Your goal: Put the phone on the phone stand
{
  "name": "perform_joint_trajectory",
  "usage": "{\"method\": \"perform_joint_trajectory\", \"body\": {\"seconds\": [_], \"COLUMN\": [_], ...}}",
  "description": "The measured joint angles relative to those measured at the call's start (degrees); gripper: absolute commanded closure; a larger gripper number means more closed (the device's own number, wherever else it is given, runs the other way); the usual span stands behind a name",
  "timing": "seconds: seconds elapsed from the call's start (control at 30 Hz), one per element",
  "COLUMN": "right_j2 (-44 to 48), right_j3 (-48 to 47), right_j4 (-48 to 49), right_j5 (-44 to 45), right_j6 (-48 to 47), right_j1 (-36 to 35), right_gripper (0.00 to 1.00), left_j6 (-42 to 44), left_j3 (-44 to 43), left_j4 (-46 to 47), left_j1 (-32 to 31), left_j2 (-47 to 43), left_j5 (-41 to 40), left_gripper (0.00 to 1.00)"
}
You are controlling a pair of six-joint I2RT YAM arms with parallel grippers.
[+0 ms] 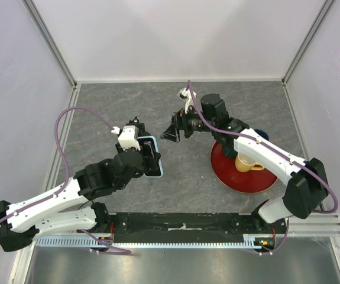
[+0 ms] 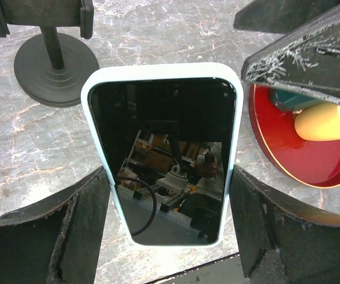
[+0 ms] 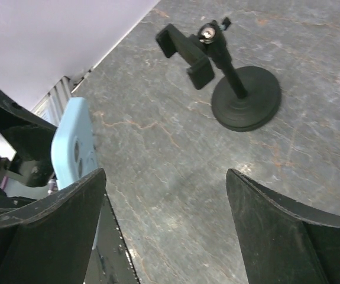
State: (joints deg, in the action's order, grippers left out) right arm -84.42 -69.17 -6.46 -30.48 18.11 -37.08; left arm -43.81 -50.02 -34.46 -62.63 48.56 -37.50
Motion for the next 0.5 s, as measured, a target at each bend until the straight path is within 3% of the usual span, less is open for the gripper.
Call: {"method": "perform_joint_trajectory", "body": {"seconds": [0.2, 0.5], "right_j2": [-1.18, -0.24], "right_j3": [-0.63, -0.74], "right_j4": [3.19, 6.12], "right_j5": [-1.99, 0.02], "right_j6": [2.80, 5.25], "right_j1": [-3.28, -4.07], "right_gripper": [0.13, 0.04], "left_j6": [0.98, 1.11], "left_j3": [0.17, 0.17], "left_j4": [0.28, 0.28], "left_j1": [0.00, 0.07], "left_j2": [-0.31, -0.70], "left_j5": [-0.42, -1.55], "left_gripper": [0.98, 0.98]}}
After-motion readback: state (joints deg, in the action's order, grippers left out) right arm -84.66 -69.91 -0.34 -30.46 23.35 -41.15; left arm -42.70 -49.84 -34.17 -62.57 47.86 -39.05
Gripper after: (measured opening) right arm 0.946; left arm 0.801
